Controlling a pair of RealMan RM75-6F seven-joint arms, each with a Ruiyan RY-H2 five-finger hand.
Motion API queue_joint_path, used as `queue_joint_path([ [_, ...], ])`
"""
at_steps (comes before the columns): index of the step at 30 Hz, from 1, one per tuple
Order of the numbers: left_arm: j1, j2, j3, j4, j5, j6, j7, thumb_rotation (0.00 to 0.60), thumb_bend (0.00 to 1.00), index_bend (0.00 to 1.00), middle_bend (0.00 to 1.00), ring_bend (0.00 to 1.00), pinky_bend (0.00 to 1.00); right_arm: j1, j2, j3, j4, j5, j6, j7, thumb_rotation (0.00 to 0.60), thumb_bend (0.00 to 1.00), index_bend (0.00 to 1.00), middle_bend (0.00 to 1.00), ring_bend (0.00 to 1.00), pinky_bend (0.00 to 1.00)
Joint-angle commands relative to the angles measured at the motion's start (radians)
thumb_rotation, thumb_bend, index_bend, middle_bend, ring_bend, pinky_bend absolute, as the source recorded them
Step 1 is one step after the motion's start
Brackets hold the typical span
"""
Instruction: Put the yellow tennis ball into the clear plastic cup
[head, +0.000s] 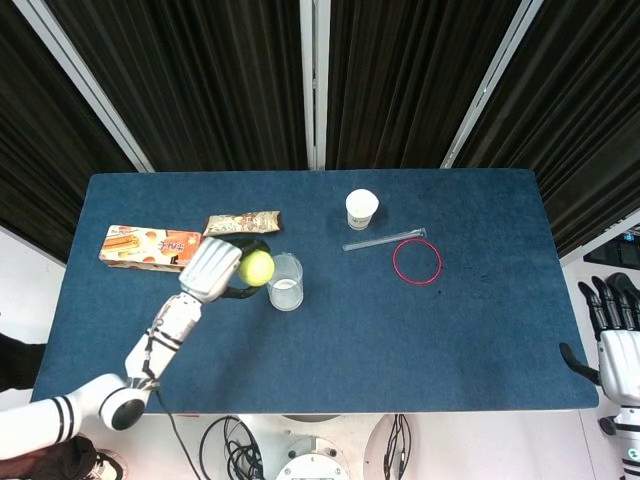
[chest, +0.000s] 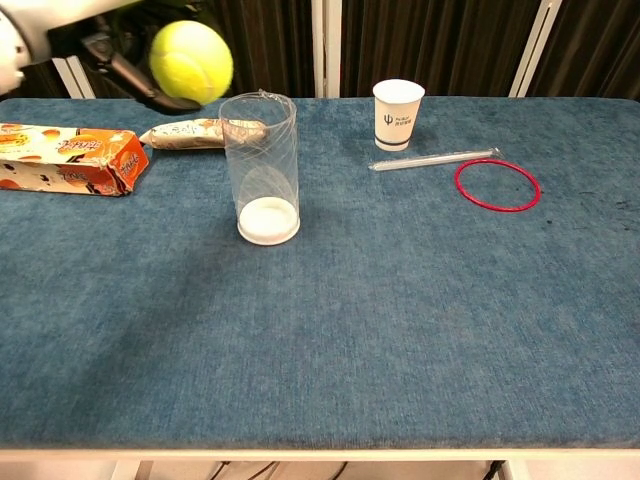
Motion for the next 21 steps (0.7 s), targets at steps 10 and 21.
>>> queue_joint_path([
  [10, -0.047, -0.088, -0.008, 0.077, 0.007, 0.021, -0.041, 0.6, 0.29, 0.49, 0.53, 0.5, 0.72, 0.006, 0.0, 0.013, 0.017, 0.024, -0.012, 0.022, 0.6, 0.21, 0.0, 0.0, 0.0, 0.0],
  [21, -0.067, -0.099, 0.007, 0.088, 0.018, 0.009, -0.097, 0.6, 0.18, 0.26, 0.33, 0.31, 0.56, 0.003, -0.008, 0.025, 0.051, 0.031, -0.001, 0.066, 0.6, 0.22, 0.0, 0.0, 0.0, 0.0],
])
